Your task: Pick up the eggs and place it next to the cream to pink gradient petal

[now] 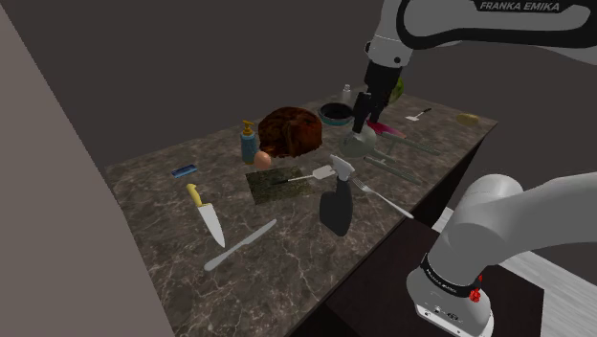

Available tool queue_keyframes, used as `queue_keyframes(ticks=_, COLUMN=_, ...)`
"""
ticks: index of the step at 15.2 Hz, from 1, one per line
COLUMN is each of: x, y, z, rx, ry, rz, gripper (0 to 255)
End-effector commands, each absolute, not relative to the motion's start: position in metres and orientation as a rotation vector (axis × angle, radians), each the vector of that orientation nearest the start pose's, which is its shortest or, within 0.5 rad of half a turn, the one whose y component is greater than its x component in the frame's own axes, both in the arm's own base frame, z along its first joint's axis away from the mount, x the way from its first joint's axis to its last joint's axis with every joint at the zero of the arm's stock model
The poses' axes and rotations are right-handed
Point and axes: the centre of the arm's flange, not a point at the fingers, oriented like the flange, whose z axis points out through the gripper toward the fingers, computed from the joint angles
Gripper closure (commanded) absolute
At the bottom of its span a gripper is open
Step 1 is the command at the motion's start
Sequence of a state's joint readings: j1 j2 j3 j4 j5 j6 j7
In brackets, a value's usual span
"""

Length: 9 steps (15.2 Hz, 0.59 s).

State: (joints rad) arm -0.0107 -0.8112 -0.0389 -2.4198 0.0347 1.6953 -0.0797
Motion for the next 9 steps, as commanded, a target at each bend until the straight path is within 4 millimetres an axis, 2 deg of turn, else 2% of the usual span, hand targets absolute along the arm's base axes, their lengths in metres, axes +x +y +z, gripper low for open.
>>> queue_keyframes(ticks=1, x=0.311, y=-0.015, z=0.579, rx=-3.080, ry=-0.059, rz=-0.138, gripper=0)
queue_keyframes(ticks=9, x=0.408, y=-0.001, z=0.531, rx=-3.058, ry=-0.030, rz=-0.091, gripper=0)
